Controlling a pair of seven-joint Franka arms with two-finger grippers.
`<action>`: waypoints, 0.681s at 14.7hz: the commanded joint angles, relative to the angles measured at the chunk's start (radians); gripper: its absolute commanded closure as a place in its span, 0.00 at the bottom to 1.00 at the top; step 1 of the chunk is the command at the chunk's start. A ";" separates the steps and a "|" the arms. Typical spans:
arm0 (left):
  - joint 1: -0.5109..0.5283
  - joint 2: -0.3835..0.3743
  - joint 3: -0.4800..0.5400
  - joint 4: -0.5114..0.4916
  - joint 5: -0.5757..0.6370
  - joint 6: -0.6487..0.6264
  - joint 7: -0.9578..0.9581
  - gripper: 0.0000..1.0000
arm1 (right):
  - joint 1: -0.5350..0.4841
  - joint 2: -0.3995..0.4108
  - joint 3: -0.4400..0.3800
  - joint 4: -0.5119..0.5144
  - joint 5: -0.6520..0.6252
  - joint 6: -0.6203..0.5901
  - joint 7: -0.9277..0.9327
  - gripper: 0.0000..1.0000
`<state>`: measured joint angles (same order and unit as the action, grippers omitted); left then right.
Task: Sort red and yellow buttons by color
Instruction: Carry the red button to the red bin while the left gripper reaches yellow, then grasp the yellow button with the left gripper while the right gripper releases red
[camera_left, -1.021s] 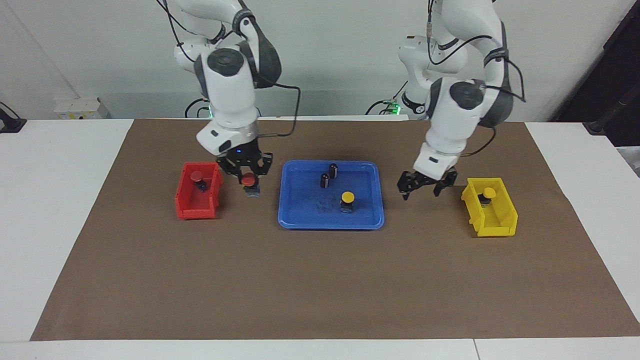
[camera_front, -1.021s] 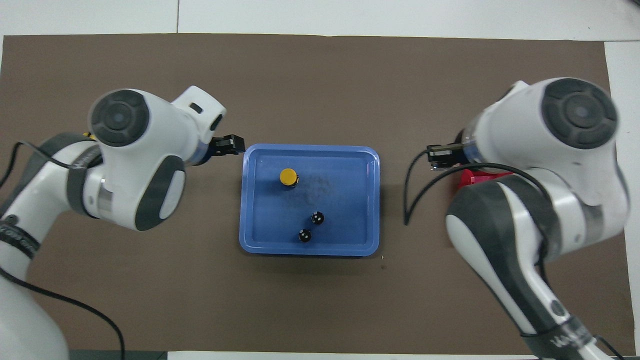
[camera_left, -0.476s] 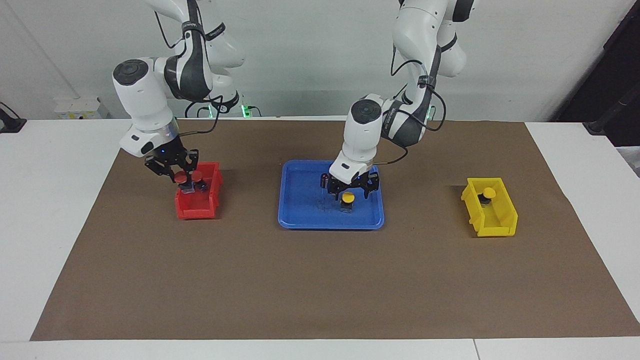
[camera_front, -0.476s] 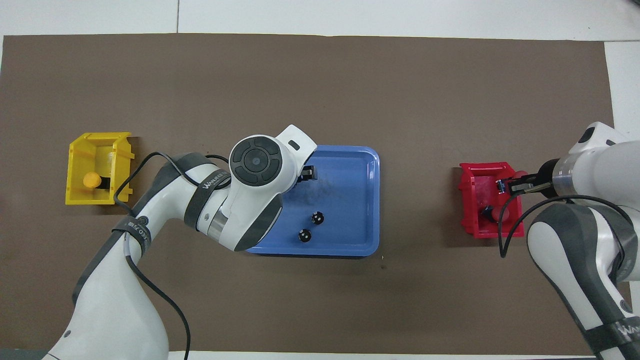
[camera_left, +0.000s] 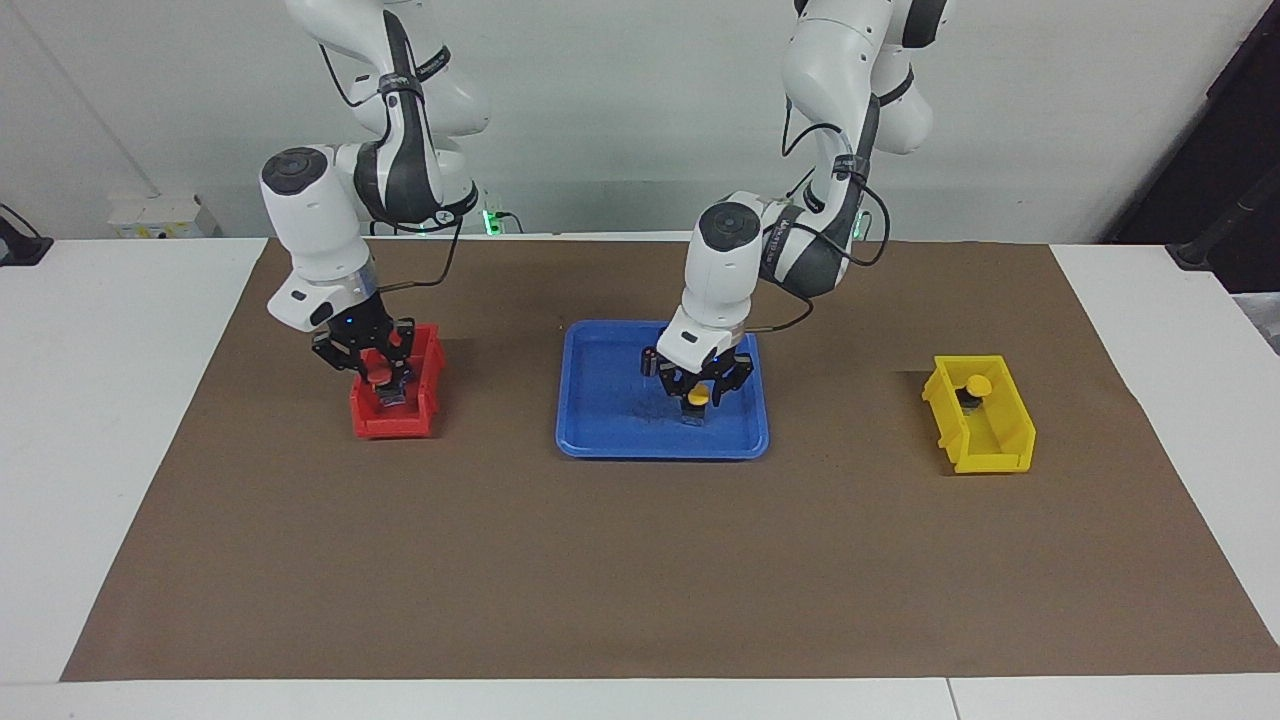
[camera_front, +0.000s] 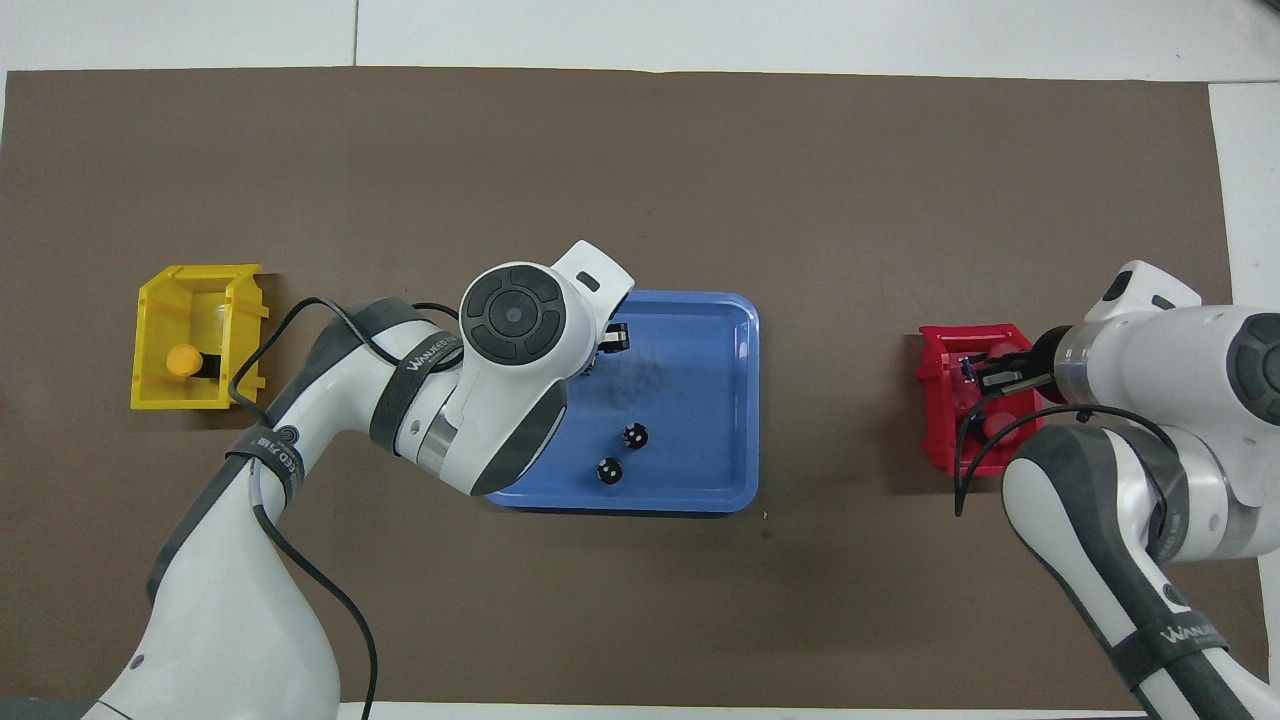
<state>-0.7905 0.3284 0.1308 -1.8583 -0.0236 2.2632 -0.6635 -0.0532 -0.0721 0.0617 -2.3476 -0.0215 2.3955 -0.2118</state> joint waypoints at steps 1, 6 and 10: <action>-0.012 0.008 0.013 0.011 -0.015 -0.007 -0.030 0.99 | -0.005 0.008 0.003 -0.028 0.015 0.043 0.000 0.72; 0.037 -0.012 0.029 0.163 -0.009 -0.291 -0.013 0.99 | -0.007 0.014 0.001 -0.075 0.015 0.091 0.002 0.54; 0.273 -0.135 0.040 0.188 0.019 -0.457 0.256 0.99 | -0.010 0.018 0.001 -0.029 0.014 0.041 -0.009 0.31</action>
<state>-0.6422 0.2616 0.1738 -1.6666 -0.0127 1.8828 -0.5539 -0.0547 -0.0478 0.0602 -2.4034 -0.0211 2.4655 -0.2118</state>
